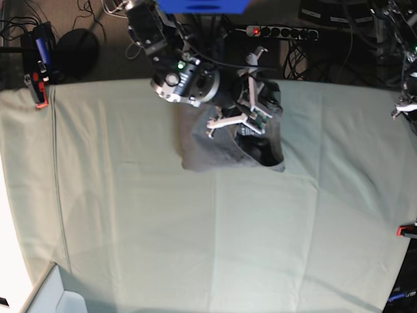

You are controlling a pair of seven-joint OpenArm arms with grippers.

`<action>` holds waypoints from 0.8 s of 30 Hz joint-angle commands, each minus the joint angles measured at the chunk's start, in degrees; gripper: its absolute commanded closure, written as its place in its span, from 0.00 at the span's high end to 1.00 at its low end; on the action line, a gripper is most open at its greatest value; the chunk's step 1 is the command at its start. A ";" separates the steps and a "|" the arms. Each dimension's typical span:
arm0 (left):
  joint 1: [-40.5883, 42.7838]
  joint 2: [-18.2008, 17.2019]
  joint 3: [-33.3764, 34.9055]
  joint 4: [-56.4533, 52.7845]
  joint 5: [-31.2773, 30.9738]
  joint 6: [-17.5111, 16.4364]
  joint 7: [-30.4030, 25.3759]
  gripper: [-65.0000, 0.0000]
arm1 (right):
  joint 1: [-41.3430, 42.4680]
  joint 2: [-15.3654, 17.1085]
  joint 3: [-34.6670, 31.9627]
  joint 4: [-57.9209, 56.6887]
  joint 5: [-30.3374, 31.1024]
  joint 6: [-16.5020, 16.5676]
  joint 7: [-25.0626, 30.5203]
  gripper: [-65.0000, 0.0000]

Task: Layout the t-shirt on the table in an organized manner, then fold the t-shirt properly
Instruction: 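Lower the held end onto the stack and adjust it with the right gripper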

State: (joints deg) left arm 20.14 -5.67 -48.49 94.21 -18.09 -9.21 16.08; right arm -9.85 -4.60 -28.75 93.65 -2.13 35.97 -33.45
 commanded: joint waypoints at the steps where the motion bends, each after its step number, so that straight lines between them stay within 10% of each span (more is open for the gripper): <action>1: 0.03 -0.70 -0.26 0.86 -0.24 -0.06 -1.61 0.43 | 0.57 -0.63 -0.83 1.26 0.94 0.03 1.23 0.28; 13: -0.49 -0.70 -0.17 0.86 -0.24 -0.06 -1.61 0.43 | -1.19 1.04 3.57 10.84 0.86 -0.05 1.32 0.42; 24: -0.84 -0.70 -0.17 0.86 -0.24 -0.06 -1.61 0.43 | 2.07 0.86 13.06 -0.94 0.86 -0.05 0.97 0.00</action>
State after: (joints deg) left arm 19.40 -5.63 -48.42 94.17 -18.09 -9.21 16.05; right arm -8.19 -3.20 -15.46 91.77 -2.31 35.97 -33.61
